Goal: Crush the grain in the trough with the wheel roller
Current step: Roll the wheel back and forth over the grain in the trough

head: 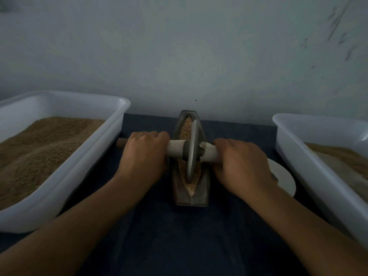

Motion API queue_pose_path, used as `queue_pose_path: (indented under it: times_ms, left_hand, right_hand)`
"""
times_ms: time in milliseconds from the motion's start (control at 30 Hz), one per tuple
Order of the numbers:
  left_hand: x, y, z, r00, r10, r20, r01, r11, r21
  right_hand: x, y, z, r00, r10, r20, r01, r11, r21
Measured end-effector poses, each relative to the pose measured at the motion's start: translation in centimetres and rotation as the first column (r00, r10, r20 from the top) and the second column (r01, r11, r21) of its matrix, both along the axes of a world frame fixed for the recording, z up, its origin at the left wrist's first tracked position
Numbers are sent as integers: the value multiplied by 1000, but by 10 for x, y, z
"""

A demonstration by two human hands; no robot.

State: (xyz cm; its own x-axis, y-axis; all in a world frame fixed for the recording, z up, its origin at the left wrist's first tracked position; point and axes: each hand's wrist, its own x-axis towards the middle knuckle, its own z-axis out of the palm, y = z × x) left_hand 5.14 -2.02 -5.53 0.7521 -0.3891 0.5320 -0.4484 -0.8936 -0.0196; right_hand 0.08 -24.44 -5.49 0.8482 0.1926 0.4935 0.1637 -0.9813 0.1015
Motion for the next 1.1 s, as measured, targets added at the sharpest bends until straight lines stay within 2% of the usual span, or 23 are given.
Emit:
queue_pose_path:
  times_ms: [200,400,567,767,867,967,1100]
  left_hand:
    - [-8,-1,-2,998,2,61,-1,1000,-12]
    - [21,-8,-4,998,58,-3,-58,995,81]
    - [54,-16,-3,993,116,8,-116,978,172]
    - [89,-26,6,989,143,-35,-132,965,226]
    - [100,-30,11,989,139,-53,-123,964,234]
    - [103,-30,11,987,152,-50,-136,963,235]
    - [95,-29,6,986,168,-21,-159,960,232]
  right_hand:
    - [-4,1,-1,1000,5,-9,-5,999,34]
    - [28,-2,-6,998,-66,-24,65,997,-36]
    - [64,-6,-5,989,-135,-66,129,988,-82]
    - [106,-8,15,923,-211,-323,213,977,-30]
    - [117,-12,19,893,-215,-395,222,975,-28]
    - [122,-13,20,894,-214,-394,217,976,-37]
    - [113,-9,15,929,-214,-302,218,976,-20]
